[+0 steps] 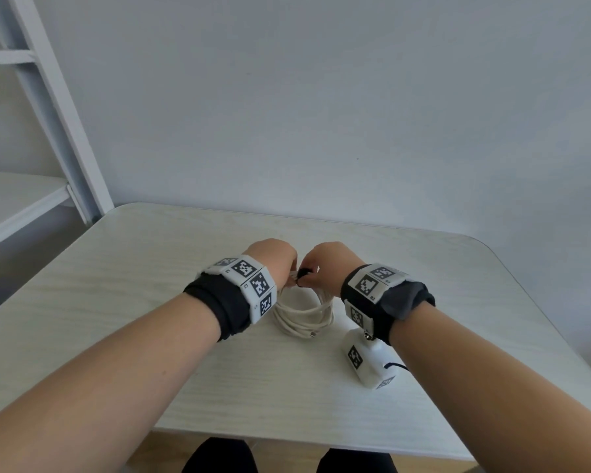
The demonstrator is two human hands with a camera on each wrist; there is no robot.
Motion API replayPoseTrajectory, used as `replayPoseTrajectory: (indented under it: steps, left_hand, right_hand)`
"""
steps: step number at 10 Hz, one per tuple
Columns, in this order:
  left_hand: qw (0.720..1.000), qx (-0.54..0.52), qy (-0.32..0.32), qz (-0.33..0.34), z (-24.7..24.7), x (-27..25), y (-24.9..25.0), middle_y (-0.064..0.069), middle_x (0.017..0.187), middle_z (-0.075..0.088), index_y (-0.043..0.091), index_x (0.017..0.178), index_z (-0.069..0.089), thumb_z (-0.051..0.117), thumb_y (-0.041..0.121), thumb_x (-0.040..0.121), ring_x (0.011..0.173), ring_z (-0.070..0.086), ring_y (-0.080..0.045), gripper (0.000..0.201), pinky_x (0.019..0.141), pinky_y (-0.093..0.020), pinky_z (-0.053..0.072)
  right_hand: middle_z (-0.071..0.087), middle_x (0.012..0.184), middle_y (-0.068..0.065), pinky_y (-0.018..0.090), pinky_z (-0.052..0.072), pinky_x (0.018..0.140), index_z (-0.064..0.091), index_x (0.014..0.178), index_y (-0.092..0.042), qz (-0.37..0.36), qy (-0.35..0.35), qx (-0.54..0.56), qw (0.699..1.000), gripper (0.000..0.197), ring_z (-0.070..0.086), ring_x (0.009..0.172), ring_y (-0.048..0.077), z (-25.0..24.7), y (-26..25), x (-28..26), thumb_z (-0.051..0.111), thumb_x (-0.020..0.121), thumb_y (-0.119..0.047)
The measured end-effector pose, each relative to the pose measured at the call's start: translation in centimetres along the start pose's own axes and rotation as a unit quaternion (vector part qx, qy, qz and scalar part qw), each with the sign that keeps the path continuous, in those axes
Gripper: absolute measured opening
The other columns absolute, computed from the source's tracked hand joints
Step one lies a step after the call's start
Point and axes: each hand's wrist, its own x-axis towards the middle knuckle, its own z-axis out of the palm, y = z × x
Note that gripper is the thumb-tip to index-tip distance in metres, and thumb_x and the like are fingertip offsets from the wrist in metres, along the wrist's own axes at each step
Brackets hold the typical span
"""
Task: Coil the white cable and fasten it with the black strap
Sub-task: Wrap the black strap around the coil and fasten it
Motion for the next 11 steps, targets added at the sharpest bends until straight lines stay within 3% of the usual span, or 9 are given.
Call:
replayPoseTrajectory:
  steps: [1, 2, 3, 4, 5, 7, 8, 10, 11]
  left_hand:
    - [1.0, 0.013, -0.017, -0.004, 0.4, 0.8, 0.1, -0.012, 0.116, 0.065, 0.007, 0.117, 0.064, 0.052, 0.012, 0.092, 0.084, 0.052, -0.026, 0.028, 0.083, -0.03, 0.045]
    - [0.999, 0.022, -0.029, -0.002, 0.8, 1.1, 0.2, -0.013, 0.114, 0.065, 0.006, 0.115, 0.064, 0.051, 0.009, 0.092, 0.083, 0.053, -0.027, 0.027, 0.082, -0.031, 0.045]
    - [0.999, 0.034, -0.011, 0.012, 1.2, 1.1, 0.2, -0.014, 0.112, 0.066, 0.006, 0.114, 0.064, 0.05, 0.008, 0.091, 0.096, 0.061, -0.03, 0.027, 0.078, -0.031, 0.043]
    - [0.999, 0.045, -0.005, 0.018, 1.5, 1.0, 0.2, -0.014, 0.111, 0.065, 0.006, 0.114, 0.064, 0.047, 0.007, 0.092, 0.088, 0.058, -0.029, 0.028, 0.075, -0.03, 0.042]
    - [0.999, 0.036, 0.006, 0.016, 2.1, 0.9, 0.1, -0.014, 0.113, 0.059, 0.007, 0.109, 0.065, 0.043, 0.013, 0.095, 0.094, 0.06, -0.031, 0.026, 0.073, -0.03, 0.041]
    - [1.0, 0.006, 0.009, 0.009, 2.3, 0.6, -0.4, -0.014, 0.124, 0.054, 0.011, 0.13, 0.053, 0.043, 0.022, 0.097, 0.107, 0.059, -0.03, 0.036, 0.085, -0.035, 0.047]
    - [1.0, -0.005, 0.013, 0.01, 2.0, 0.4, -0.4, -0.014, 0.129, 0.055, 0.01, 0.133, 0.05, 0.042, 0.022, 0.097, 0.113, 0.057, -0.029, 0.039, 0.092, -0.035, 0.047]
    - [0.999, -0.035, 0.006, 0.004, 1.0, 0.2, -0.8, -0.012, 0.135, 0.054, 0.009, 0.137, 0.045, 0.043, 0.026, 0.098, 0.12, 0.053, -0.026, 0.043, 0.099, -0.034, 0.043]
    - [0.998, -0.052, 0.025, -0.002, 0.0, -0.2, -1.0, -0.01, 0.137, 0.052, 0.01, 0.139, 0.043, 0.044, 0.03, 0.098, 0.124, 0.05, -0.025, 0.046, 0.101, -0.034, 0.04]
  right_hand:
    - [0.069, 0.103, 0.01, 0.038, 0.051, 0.086, 0.07, 0.101, -0.01, 0.006, -0.015, -0.033, 0.999, 0.03, 0.062, 0.096, 0.026, 0.2, -0.1, 0.3, 0.057, 0.085, -0.032]
    - [0.07, 0.103, 0.011, 0.036, 0.051, 0.085, 0.07, 0.102, -0.009, 0.016, -0.03, -0.059, 0.998, 0.032, 0.063, 0.096, 0.027, 0.3, -0.2, 0.5, 0.056, 0.086, -0.033]
    - [0.069, 0.104, 0.011, 0.034, 0.05, 0.083, 0.069, 0.103, -0.009, 0.026, -0.037, -0.062, 0.997, 0.032, 0.062, 0.097, 0.027, 0.4, -0.2, 0.6, 0.058, 0.085, -0.033]
    - [0.068, 0.106, 0.013, 0.032, 0.046, 0.081, 0.067, 0.105, -0.006, 0.026, -0.045, -0.076, 0.996, 0.033, 0.061, 0.099, 0.028, 0.6, -0.4, 0.6, 0.057, 0.087, -0.032]
    - [0.066, 0.109, 0.014, 0.034, 0.045, 0.084, 0.065, 0.109, -0.006, 0.022, -0.057, -0.083, 0.995, 0.034, 0.06, 0.101, 0.029, 0.7, -0.6, 0.5, 0.056, 0.087, -0.031]
    - [0.051, 0.13, 0.013, 0.033, 0.039, 0.098, 0.048, 0.132, -0.013, 0.013, -0.043, -0.066, 0.997, 0.046, 0.05, 0.119, 0.027, 0.8, -0.8, 0.4, 0.056, 0.089, -0.027]
    - [0.048, 0.134, 0.012, 0.033, 0.038, 0.099, 0.044, 0.135, -0.014, 0.015, -0.043, -0.064, 0.997, 0.048, 0.049, 0.121, 0.026, 0.9, -0.8, 0.6, 0.055, 0.09, -0.028]
    - [0.048, 0.138, 0.007, 0.034, 0.036, 0.103, 0.037, 0.138, -0.015, 0.011, -0.046, -0.02, 0.999, 0.069, 0.044, 0.125, 0.022, 0.7, -0.5, 0.3, 0.056, 0.083, -0.05]
    - [0.047, 0.14, 0.004, 0.034, 0.034, 0.104, 0.036, 0.139, -0.016, -0.004, -0.027, 0.002, 1.0, 0.069, 0.043, 0.127, 0.021, -0.2, -0.6, 0.0, 0.055, 0.083, -0.051]
